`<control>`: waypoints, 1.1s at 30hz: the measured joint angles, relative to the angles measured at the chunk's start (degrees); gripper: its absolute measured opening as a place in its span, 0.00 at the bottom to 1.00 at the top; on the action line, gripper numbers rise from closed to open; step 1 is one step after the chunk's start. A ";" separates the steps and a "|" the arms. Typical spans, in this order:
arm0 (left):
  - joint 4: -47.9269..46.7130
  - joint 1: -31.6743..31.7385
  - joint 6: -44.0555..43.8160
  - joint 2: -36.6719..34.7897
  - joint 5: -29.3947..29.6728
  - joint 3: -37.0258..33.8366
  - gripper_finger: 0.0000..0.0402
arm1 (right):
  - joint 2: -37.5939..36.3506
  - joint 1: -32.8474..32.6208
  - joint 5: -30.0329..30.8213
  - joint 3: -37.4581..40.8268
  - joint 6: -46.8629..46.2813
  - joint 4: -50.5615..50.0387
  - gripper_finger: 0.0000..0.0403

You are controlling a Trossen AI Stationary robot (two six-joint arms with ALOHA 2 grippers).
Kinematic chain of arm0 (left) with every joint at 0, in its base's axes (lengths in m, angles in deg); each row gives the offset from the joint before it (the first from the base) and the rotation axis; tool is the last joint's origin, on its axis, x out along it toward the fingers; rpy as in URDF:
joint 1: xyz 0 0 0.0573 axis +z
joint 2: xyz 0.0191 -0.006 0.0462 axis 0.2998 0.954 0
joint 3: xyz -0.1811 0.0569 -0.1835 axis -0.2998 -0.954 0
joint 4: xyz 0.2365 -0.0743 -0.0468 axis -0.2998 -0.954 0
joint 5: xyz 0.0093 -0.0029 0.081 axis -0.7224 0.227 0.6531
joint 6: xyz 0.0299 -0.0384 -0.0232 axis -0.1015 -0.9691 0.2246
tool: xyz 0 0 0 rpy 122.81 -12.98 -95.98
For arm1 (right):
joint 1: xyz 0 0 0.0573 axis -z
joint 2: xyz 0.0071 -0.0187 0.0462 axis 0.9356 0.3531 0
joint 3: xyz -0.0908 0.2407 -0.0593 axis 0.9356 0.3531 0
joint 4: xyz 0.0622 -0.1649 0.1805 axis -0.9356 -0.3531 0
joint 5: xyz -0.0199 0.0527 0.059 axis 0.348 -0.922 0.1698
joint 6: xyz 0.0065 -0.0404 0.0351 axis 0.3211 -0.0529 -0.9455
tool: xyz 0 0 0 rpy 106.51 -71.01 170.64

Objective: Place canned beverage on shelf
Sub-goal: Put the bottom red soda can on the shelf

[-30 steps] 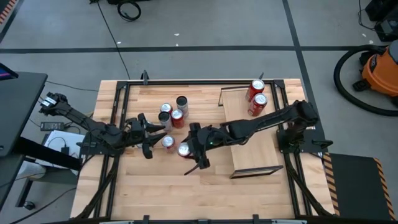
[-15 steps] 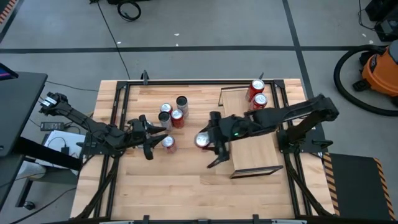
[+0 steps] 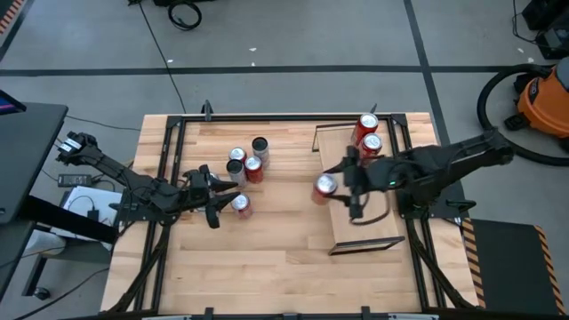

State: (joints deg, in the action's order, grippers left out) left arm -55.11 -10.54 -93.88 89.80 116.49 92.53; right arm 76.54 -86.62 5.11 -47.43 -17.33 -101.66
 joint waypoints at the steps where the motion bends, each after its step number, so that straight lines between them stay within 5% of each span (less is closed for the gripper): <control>1: 0.06 0.00 -0.02 0.00 -0.01 0.00 0.39 | -1.81 0.00 0.26 1.66 -0.67 0.18 0.73; 9: 0.02 0.00 0.00 0.00 0.00 0.00 0.39 | -14.02 0.00 1.60 11.79 -6.13 -1.33 0.73; 20: 1.42 0.00 3.80 0.84 -0.37 0.00 0.39 | -24.46 -1.08 1.65 12.47 -11.16 -11.93 0.73; 29: 20.87 0.87 9.57 11.06 -4.17 0.00 0.39 | -26.89 -1.84 2.23 12.48 -13.55 -17.49 0.73; 33: 15.54 0.05 7.09 12.98 -4.17 3.00 0.38 | -26.91 -1.84 2.49 12.48 -15.03 -19.20 0.73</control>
State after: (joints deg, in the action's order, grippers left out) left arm -39.57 -10.49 -86.79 102.78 112.32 95.53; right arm 49.62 -88.46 7.60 -34.94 -32.36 -120.86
